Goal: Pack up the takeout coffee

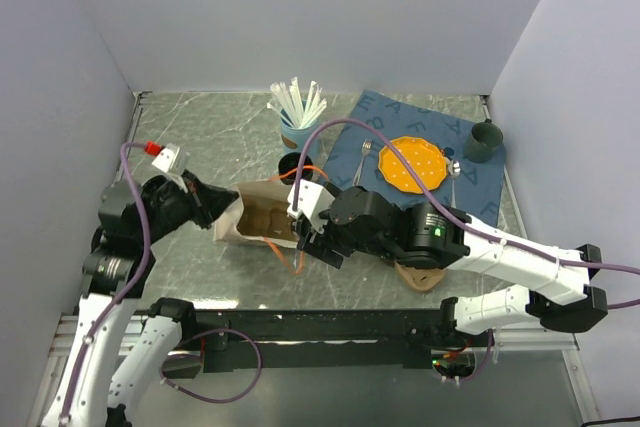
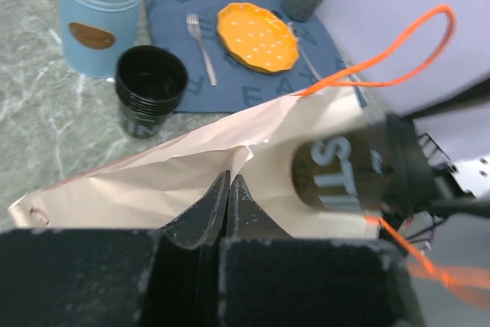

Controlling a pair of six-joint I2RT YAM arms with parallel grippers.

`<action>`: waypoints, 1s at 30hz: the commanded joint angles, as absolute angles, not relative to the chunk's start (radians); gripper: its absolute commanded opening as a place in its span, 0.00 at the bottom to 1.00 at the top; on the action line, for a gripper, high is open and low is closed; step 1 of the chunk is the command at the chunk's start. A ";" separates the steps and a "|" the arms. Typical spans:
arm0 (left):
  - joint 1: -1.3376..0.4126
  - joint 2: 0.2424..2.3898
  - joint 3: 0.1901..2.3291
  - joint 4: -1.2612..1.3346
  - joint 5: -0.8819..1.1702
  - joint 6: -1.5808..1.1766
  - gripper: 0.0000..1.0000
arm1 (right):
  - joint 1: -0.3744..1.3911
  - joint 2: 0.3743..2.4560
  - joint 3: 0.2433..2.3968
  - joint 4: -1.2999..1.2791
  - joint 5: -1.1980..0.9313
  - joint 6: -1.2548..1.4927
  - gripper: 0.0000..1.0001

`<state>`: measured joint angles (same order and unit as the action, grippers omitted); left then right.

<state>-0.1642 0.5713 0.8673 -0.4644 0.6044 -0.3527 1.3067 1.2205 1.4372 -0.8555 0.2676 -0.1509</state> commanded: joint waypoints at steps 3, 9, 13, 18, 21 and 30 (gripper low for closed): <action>-0.163 0.646 0.879 -0.413 0.518 -0.262 0.01 | 1.315 1.275 1.462 -0.784 0.239 -0.163 0.51; -0.163 0.558 0.778 -0.376 0.503 -0.238 0.01 | 1.315 1.384 1.526 -0.807 0.278 -0.156 0.51; -0.172 0.516 0.732 -0.362 0.555 -0.231 0.01 | 1.312 1.436 1.526 -0.778 0.321 -0.181 0.51; -0.172 0.549 0.782 -0.418 0.545 -0.187 0.04 | 1.301 1.512 1.611 -0.787 0.321 -0.227 0.50; -0.175 0.558 0.801 -0.423 0.519 -0.181 0.04 | 1.287 1.531 1.614 -0.764 0.311 -0.248 0.50; -0.175 0.598 0.814 -0.425 0.514 -0.215 0.01 | 1.253 1.519 1.683 -0.770 0.285 -0.222 0.50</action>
<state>-0.1692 0.5861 0.7742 -0.4484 0.5098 -0.2066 1.2572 1.5414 1.6085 -0.8036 0.2951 -0.2295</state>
